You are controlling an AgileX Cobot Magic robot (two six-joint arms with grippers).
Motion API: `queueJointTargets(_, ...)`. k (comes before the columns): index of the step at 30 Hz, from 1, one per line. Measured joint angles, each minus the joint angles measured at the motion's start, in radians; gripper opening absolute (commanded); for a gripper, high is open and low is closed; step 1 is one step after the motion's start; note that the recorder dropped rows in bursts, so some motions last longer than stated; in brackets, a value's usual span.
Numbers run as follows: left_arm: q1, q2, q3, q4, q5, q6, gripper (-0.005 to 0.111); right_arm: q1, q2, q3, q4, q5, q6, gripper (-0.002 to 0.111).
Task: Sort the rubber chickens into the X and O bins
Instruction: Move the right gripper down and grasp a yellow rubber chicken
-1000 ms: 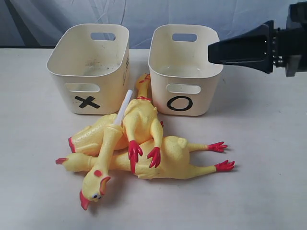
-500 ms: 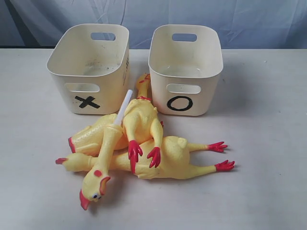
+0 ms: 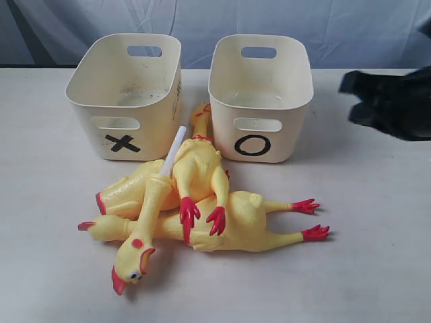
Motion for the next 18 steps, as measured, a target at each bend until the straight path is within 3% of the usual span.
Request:
queueJointTargets(5, 0.0, 0.0, 0.0, 0.0, 0.0, 0.0, 0.0, 0.217, 0.019, -0.079, 0.371, 0.088, -0.782, 0.0)
queueJointTargets(8, 0.0, 0.0, 0.0, 0.0, 0.0, 0.0, 0.0, 0.341, 0.065, -0.132, 0.407, 0.086, -1.107, 0.019)
queueJointTargets(13, 0.0, 0.0, 0.0, 0.0, 0.0, 0.0, 0.0, 0.487, 0.187, -0.185, 0.348, -0.079, -1.221, 0.084)
queueJointTargets(15, 0.0, 0.0, 0.0, 0.0, 0.0, 0.0, 0.0, 0.522, 0.241, -0.2, 0.337, -0.155, -1.228, 0.089)
queueJointTargets(17, 0.0, 0.0, 0.0, 0.0, 0.0, 0.0, 0.0, 0.554, 0.301, -0.215, 0.295, -0.208, -1.239, 0.084)
queueJointTargets(18, 0.0, 0.0, 0.0, 0.0, 0.0, 0.0, 0.0, 0.568, 0.328, -0.22, 0.266, -0.22, -1.247, 0.074)
